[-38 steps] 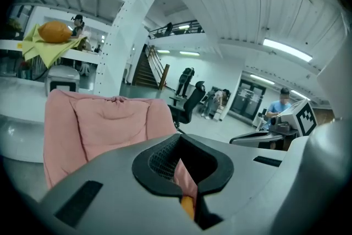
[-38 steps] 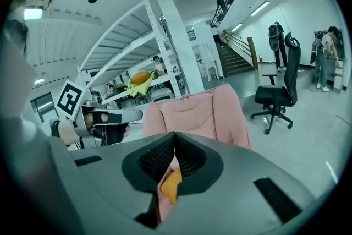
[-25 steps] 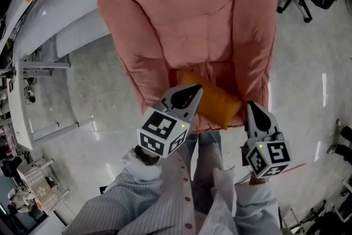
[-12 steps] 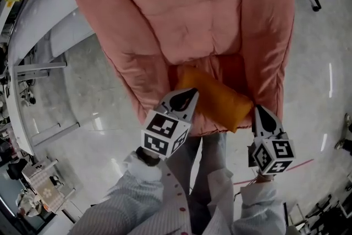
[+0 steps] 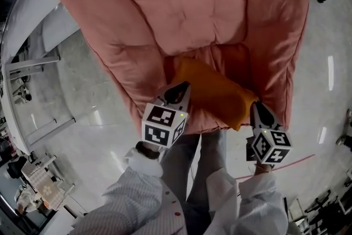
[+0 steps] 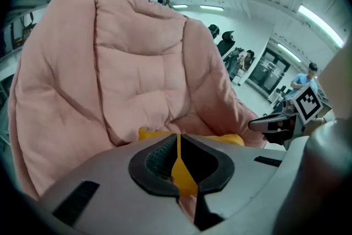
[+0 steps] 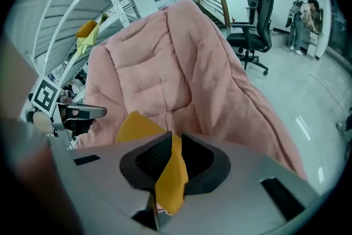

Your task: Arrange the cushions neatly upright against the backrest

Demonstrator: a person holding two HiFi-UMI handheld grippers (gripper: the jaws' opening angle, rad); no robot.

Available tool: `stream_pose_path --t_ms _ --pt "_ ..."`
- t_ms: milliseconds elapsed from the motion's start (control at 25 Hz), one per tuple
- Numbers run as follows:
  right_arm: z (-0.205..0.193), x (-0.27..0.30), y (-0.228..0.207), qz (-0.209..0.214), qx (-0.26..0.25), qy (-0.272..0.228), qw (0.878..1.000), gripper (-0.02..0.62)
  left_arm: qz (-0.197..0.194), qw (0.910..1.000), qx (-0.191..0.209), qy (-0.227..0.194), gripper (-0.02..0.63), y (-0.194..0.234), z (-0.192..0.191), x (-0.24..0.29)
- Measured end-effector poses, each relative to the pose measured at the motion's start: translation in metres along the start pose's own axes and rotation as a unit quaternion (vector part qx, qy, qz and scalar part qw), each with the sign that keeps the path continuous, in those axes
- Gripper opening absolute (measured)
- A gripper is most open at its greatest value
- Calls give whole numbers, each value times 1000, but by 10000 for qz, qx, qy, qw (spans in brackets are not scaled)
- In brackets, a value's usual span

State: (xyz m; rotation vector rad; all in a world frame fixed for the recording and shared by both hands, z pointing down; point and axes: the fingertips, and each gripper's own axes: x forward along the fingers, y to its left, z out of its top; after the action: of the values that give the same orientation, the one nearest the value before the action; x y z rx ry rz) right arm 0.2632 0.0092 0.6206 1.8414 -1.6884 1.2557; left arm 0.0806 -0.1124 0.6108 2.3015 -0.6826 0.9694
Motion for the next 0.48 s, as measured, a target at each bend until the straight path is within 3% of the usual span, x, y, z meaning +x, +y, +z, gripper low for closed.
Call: stream_pose_path --t_ms 200,480 --pt "-14 13 -20 -227 150 55 9996 19 49 9996 -158 208 45 7 -22 17" --pt "-29 27 -34 -443 406 221 9979 145 277 9977 -440 427 162 28 -45 31"
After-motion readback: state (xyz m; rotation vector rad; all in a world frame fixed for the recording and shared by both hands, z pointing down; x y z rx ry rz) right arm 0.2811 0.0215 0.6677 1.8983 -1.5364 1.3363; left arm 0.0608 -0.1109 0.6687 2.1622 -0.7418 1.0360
